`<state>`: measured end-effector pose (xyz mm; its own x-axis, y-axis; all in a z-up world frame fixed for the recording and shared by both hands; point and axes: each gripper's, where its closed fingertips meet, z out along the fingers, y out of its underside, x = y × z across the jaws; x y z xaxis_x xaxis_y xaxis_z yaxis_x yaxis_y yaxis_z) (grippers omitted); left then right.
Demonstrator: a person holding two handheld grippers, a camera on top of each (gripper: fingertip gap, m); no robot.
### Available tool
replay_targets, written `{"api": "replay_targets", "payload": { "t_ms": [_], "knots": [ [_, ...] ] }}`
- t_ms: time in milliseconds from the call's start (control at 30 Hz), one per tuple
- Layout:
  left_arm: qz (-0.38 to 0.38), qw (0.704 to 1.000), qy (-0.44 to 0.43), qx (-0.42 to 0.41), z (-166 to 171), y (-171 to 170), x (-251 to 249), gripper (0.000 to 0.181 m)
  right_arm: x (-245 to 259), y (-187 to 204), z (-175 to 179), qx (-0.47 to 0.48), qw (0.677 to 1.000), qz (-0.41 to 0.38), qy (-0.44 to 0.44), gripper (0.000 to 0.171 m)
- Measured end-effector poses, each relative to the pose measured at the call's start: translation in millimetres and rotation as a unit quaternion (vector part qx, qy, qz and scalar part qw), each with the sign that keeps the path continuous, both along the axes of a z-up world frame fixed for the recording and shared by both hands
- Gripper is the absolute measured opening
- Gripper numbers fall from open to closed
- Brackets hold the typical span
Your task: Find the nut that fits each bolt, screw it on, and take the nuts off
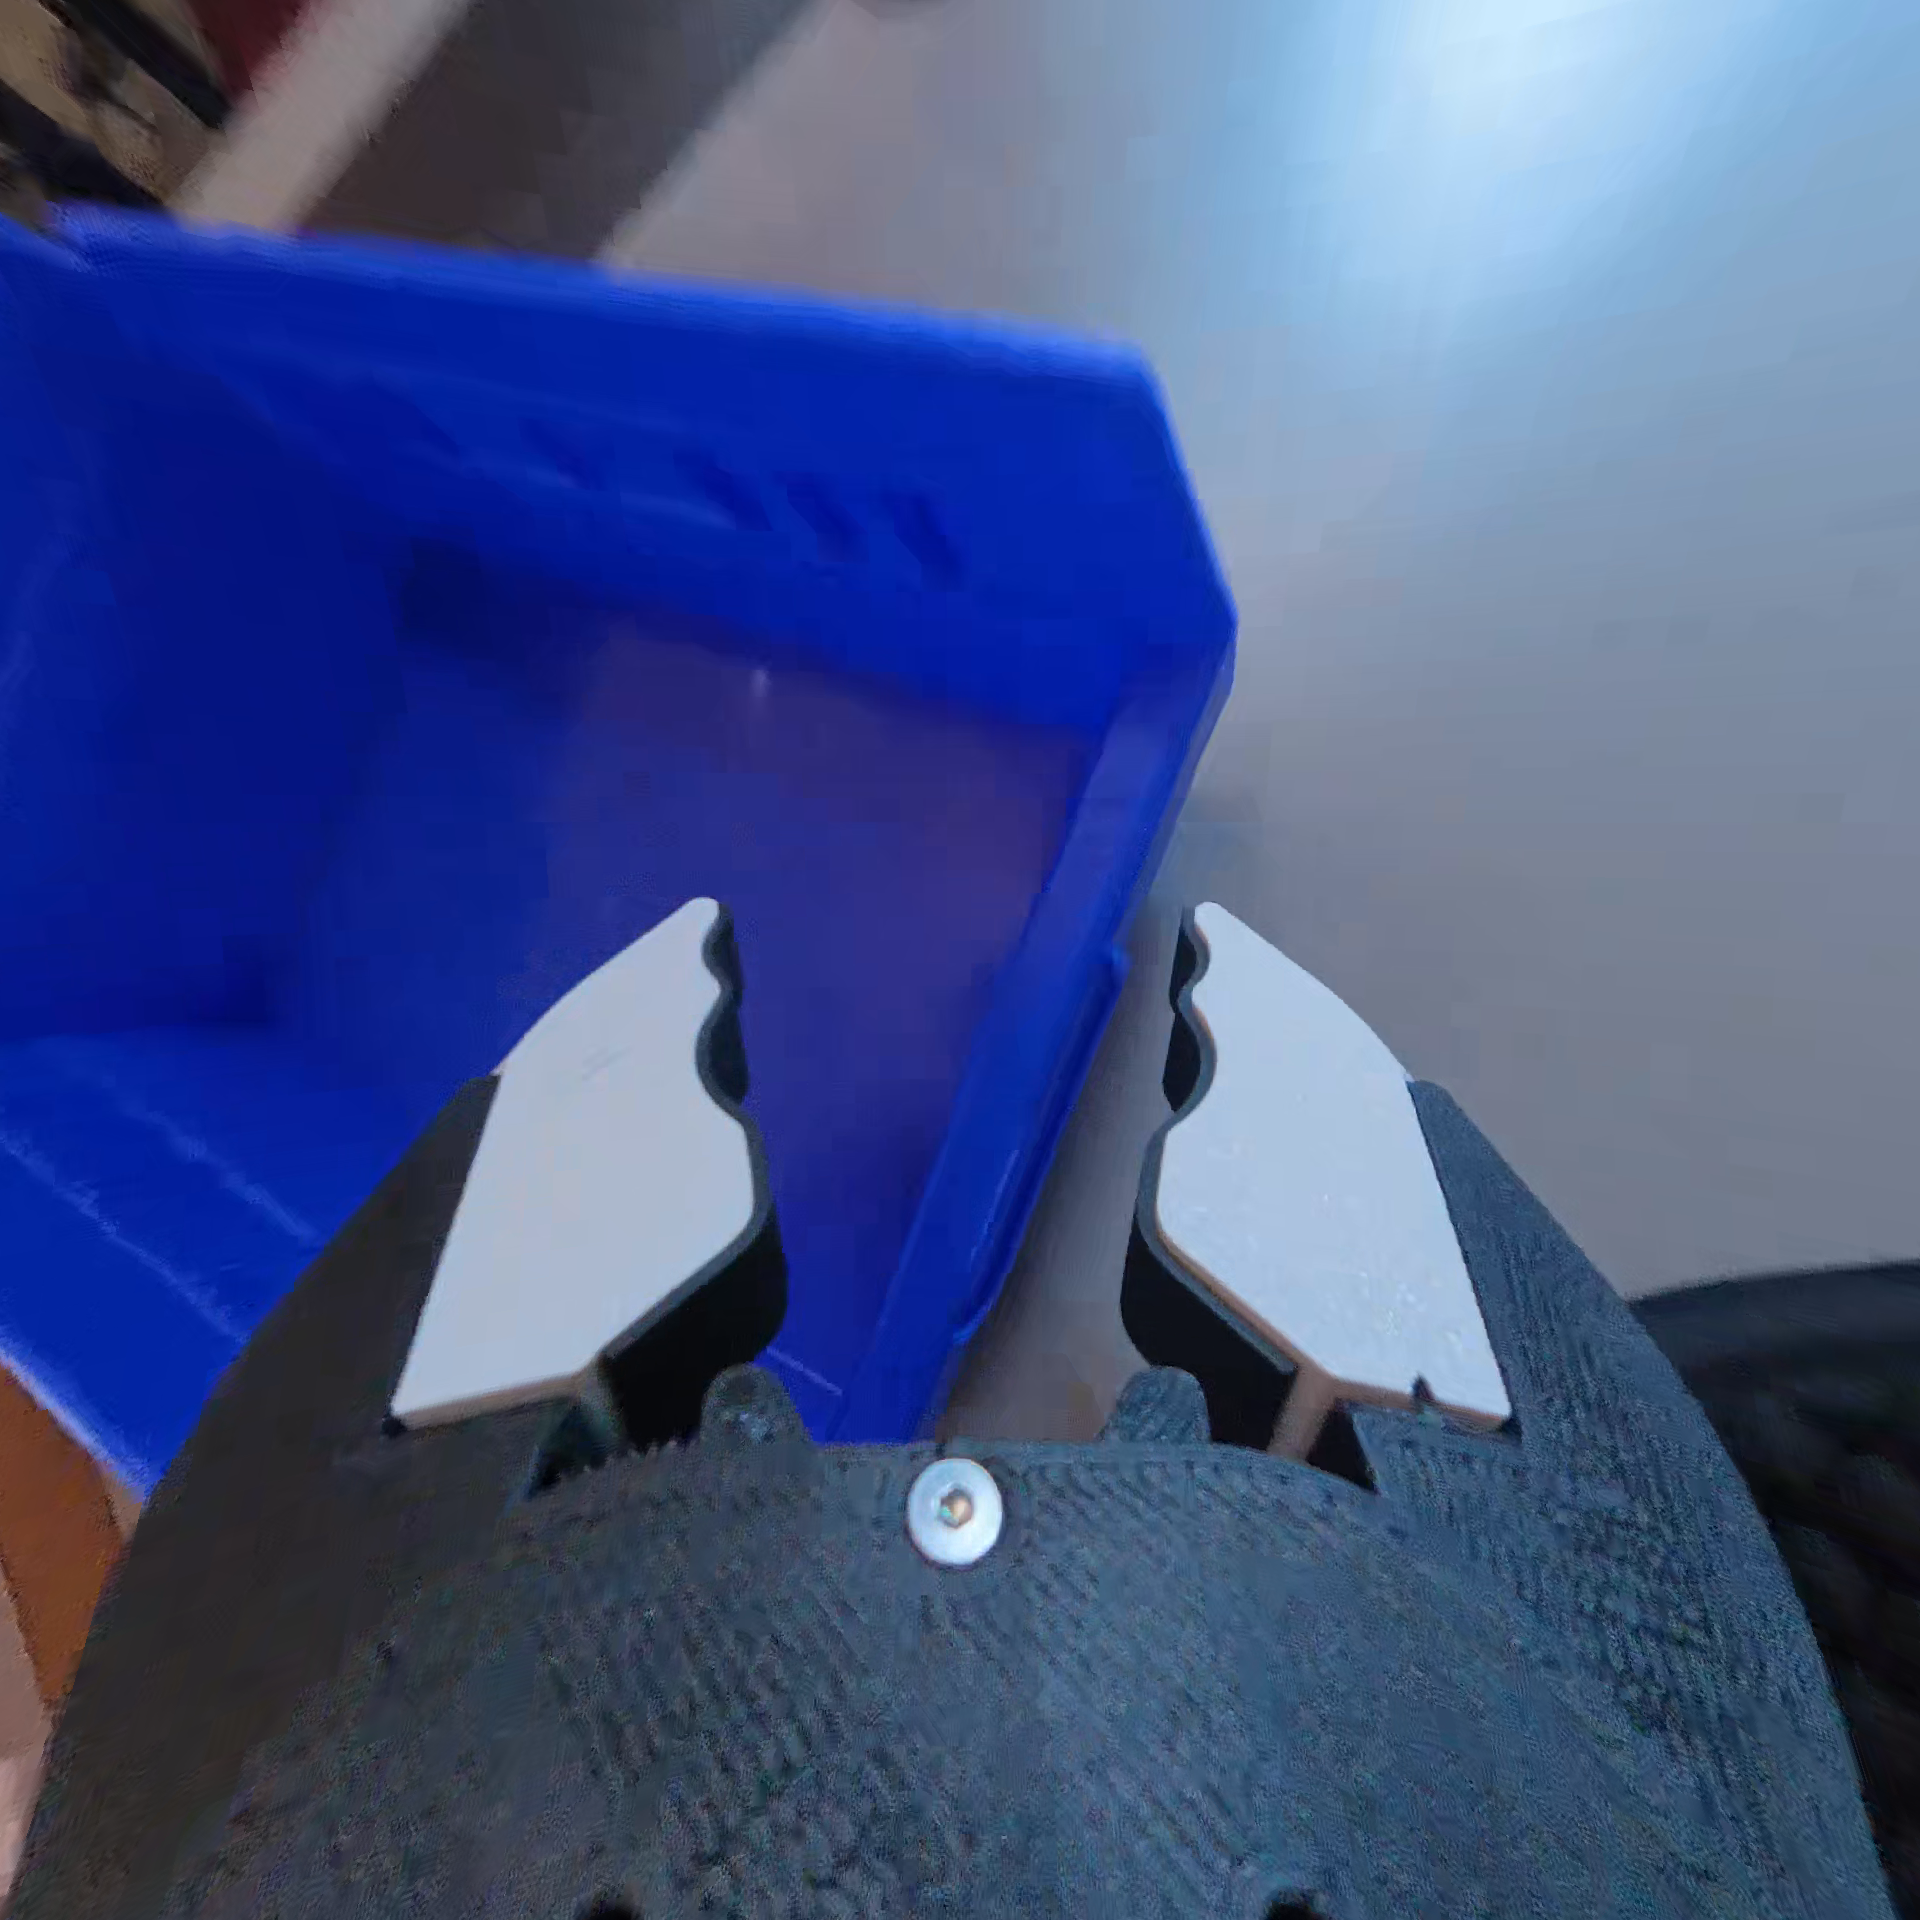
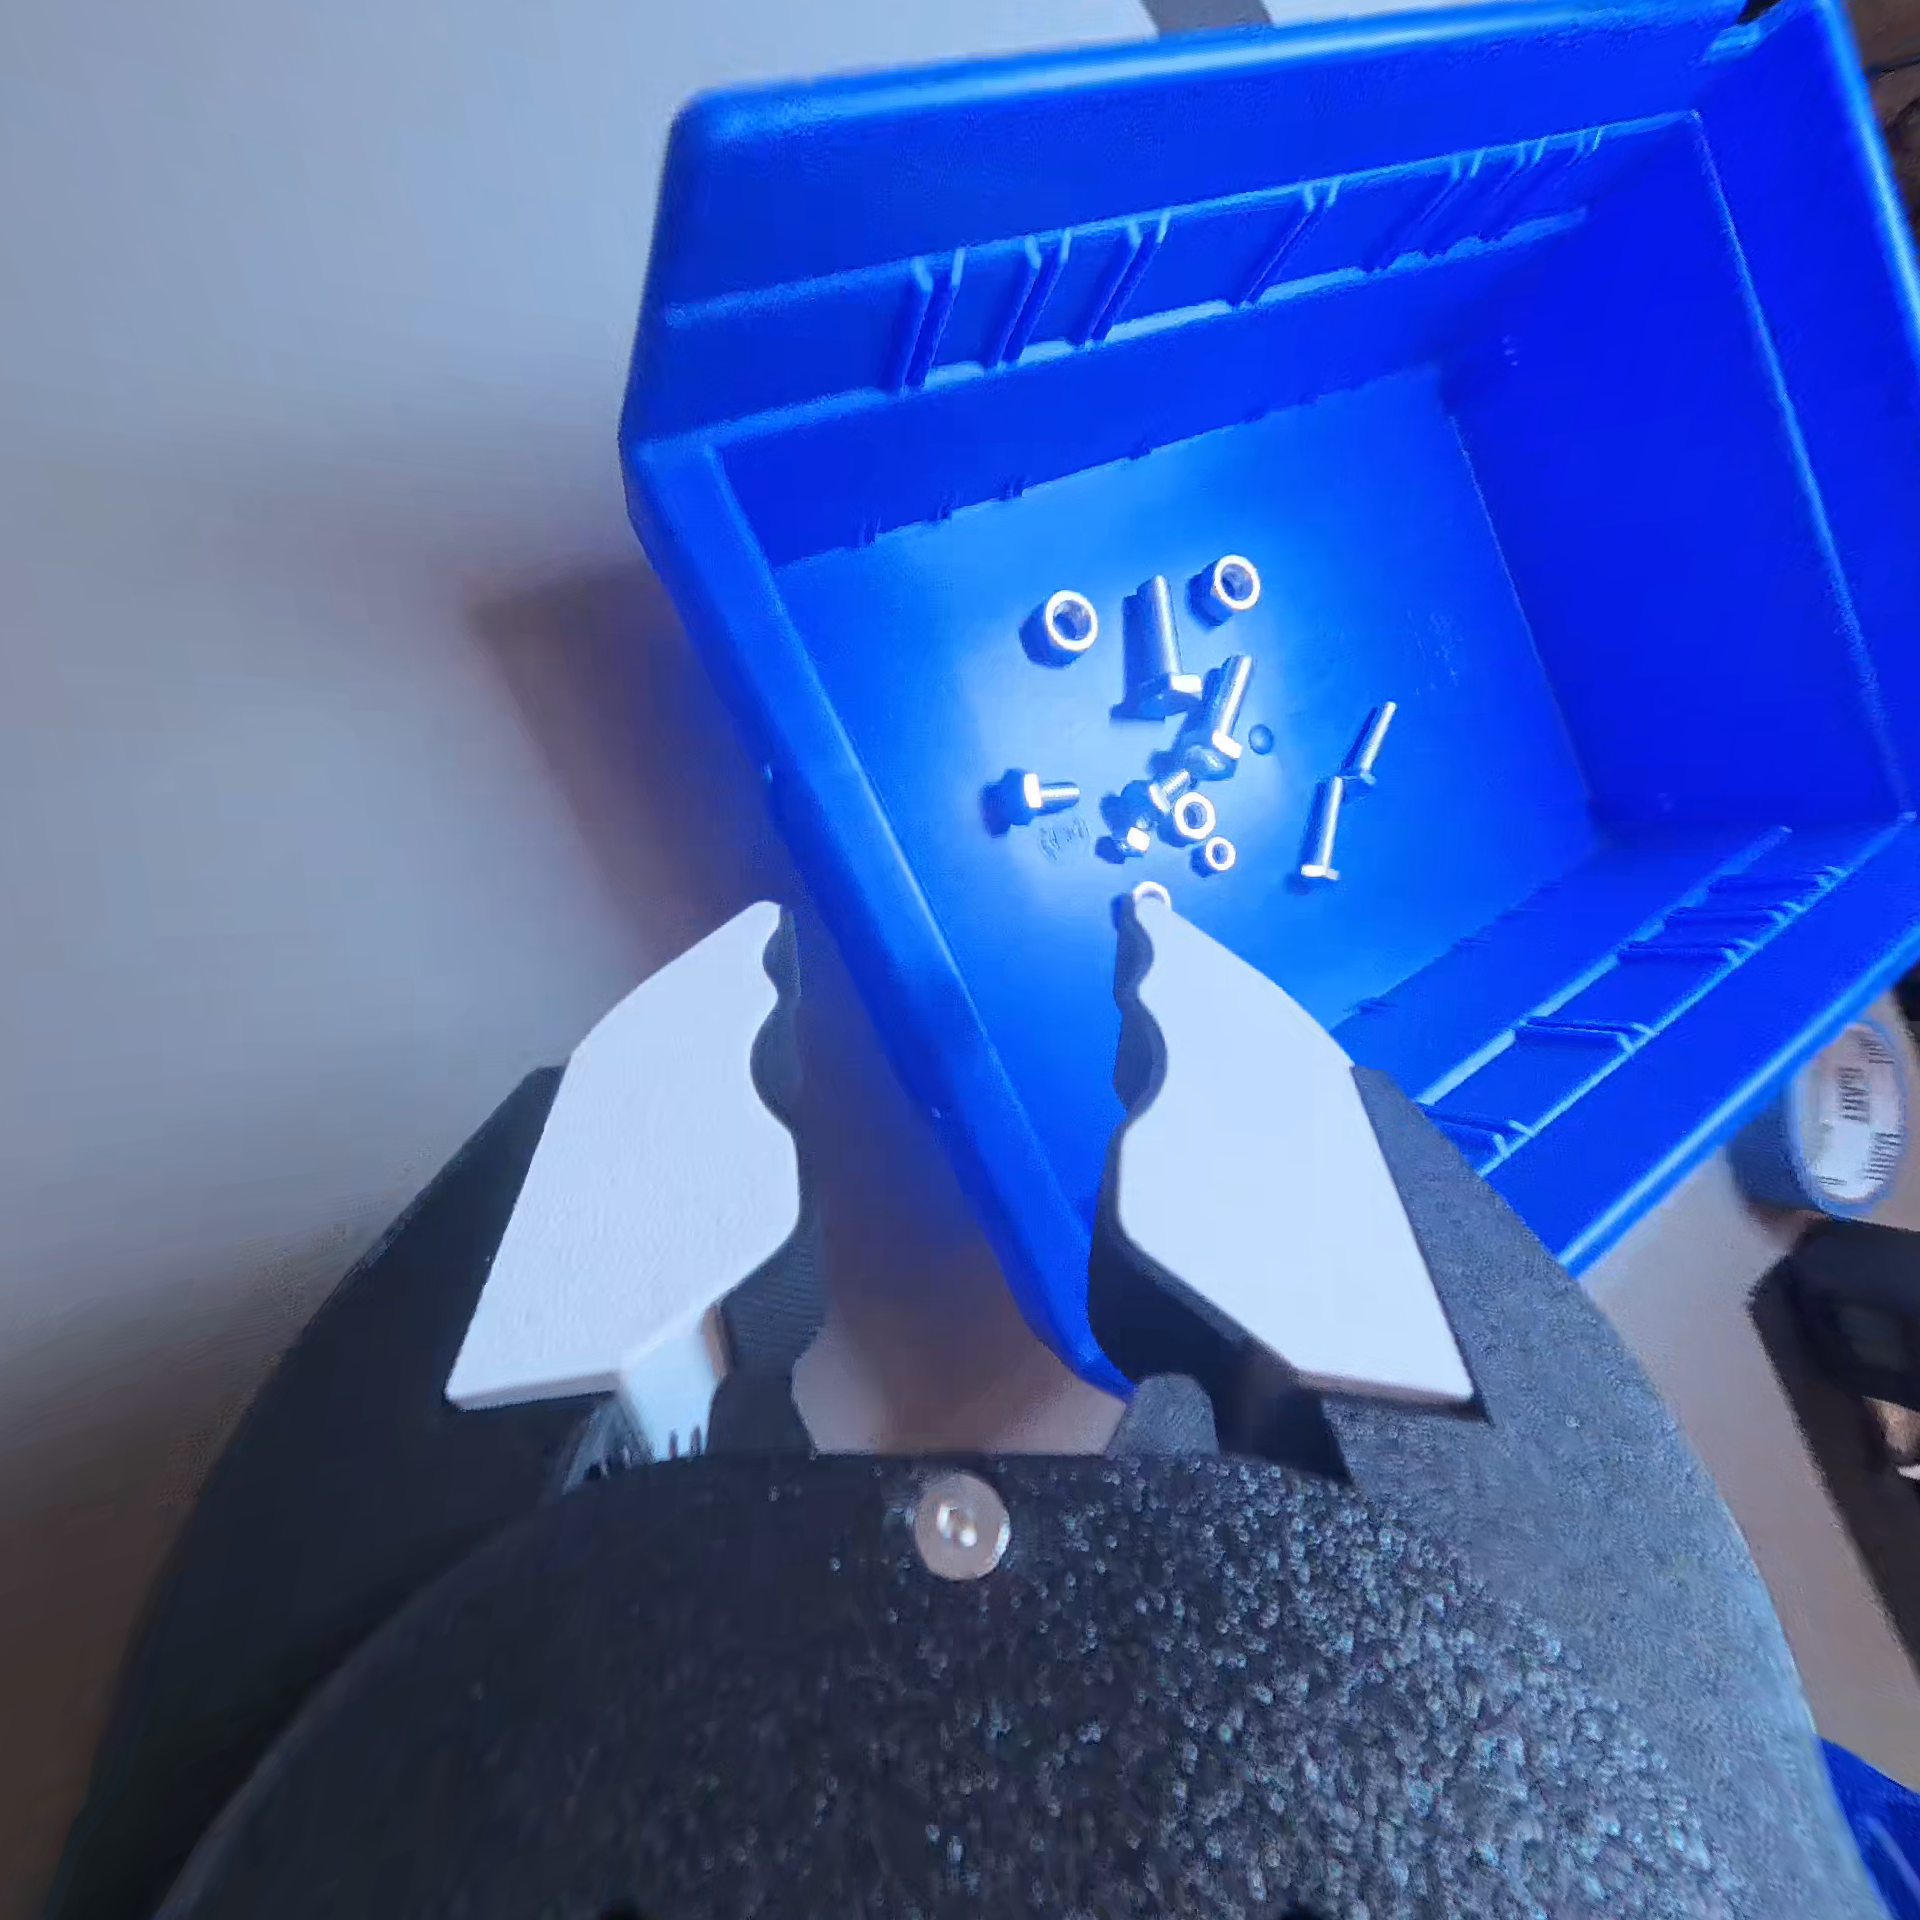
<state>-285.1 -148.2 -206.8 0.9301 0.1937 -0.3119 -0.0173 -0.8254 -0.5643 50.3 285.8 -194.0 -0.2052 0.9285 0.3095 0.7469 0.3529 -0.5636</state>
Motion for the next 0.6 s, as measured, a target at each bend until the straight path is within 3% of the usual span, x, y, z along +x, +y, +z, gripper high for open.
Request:
{"api": "replay_targets", "payload": {
  "t_ms": [100, 167, 233, 333, 433, 600],
  "knots": [
    [-0.016, 0.992, -0.014, -0.124, -37.9, -21.4, -3.3, 0.07, 4.5, 4.5, -13.6, 0.074, 0.997, 0.016, -0.029, 0.062],
    [-0.048, 0.987, -0.025, -0.154, -50.3, -19.8, 3.2, 0.033, 0.9, 2.2, -21.9, 0.081, 0.995, 0.025, -0.044, 0.063],
    [-0.065, 0.984, -0.001, -0.163, -50.4, -11.1, 8.8, 0.031, -2.2, 7.1, -29.3, 0.104, 0.992, 0.029, -0.066, 0.064],
    [-0.127, 0.978, 0.004, -0.164, -50.2, 11.6, 61.5, 0.028, -1.5, 14.9, -42.1, 0.125, 0.986, 0.037, -0.104, 0.065],
    [-0.236, 0.96, 0.025, -0.147, -49.5, 40.0, 129.4, 0.028, 5.0, 14.4, -54.7, 0.117, 0.983, 0.049, -0.131, 0.058],
    [-0.355, 0.927, 0.064, -0.1, -43.8, 119.4, 206.2, 0.029, 15.9, 12.7, -52.6, 0.116, 0.986, 0.036, -0.111, 0.057]
  ]
}}
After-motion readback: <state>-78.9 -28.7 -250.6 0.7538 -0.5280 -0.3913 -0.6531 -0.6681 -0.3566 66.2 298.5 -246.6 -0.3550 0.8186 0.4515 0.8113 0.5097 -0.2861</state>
